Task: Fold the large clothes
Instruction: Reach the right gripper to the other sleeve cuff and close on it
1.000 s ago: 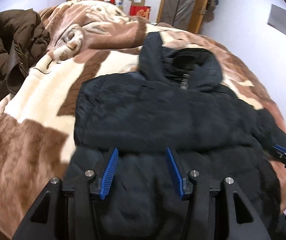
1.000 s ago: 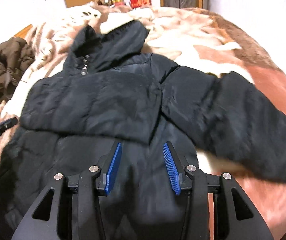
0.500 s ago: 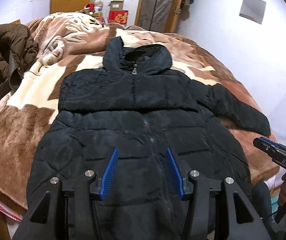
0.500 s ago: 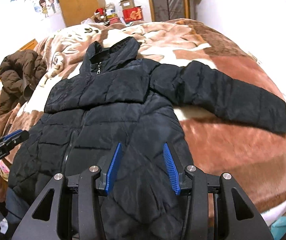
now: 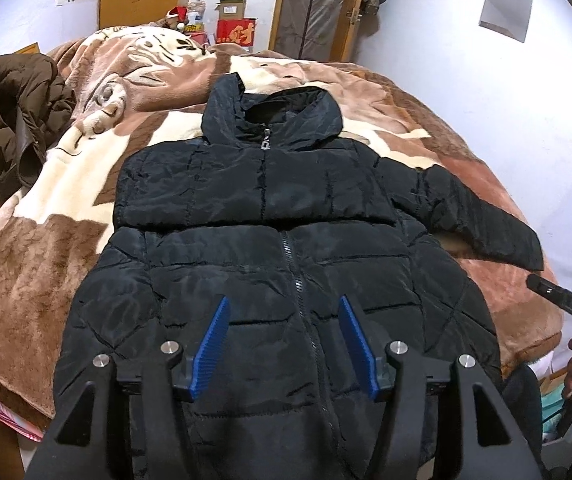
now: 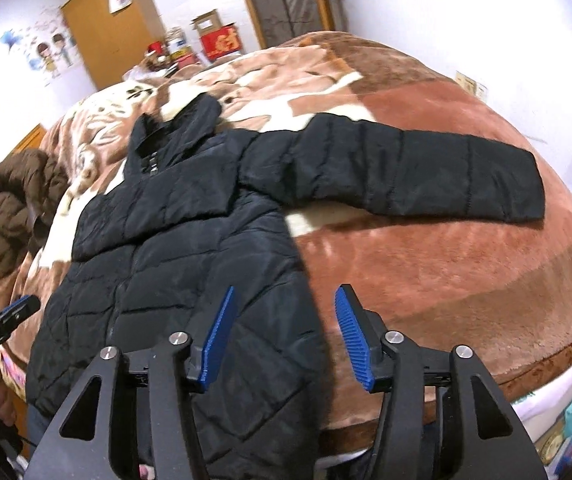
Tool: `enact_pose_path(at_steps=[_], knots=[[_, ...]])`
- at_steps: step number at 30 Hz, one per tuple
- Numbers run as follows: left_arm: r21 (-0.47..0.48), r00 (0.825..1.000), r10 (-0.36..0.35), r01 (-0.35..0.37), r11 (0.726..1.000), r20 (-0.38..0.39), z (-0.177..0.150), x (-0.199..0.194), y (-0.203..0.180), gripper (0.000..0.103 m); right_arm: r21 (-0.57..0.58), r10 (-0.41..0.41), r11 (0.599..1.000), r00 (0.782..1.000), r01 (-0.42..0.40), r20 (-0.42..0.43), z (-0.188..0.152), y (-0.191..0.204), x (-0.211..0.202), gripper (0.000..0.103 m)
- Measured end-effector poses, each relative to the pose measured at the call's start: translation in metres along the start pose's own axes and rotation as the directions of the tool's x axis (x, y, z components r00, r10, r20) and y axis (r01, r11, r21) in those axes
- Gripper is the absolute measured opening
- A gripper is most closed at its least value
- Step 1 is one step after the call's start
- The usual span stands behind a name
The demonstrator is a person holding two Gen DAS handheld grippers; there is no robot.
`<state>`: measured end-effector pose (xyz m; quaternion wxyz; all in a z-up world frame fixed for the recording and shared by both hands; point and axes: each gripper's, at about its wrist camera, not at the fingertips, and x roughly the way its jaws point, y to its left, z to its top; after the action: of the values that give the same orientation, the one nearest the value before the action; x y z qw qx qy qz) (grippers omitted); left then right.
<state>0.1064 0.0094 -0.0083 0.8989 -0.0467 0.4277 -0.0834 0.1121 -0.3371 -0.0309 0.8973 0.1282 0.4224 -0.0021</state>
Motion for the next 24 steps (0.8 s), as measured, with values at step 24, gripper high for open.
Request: enact_pose_path(at_steps=[24], knots=[[-0.052,0.993,0.082,-0.087,0.995,-0.087,0.035,0.090,0.019,0.061,0.471,-0.094,0.878,0.996,0.086,-0.007,0.059,-0.192,0.100,0.058]])
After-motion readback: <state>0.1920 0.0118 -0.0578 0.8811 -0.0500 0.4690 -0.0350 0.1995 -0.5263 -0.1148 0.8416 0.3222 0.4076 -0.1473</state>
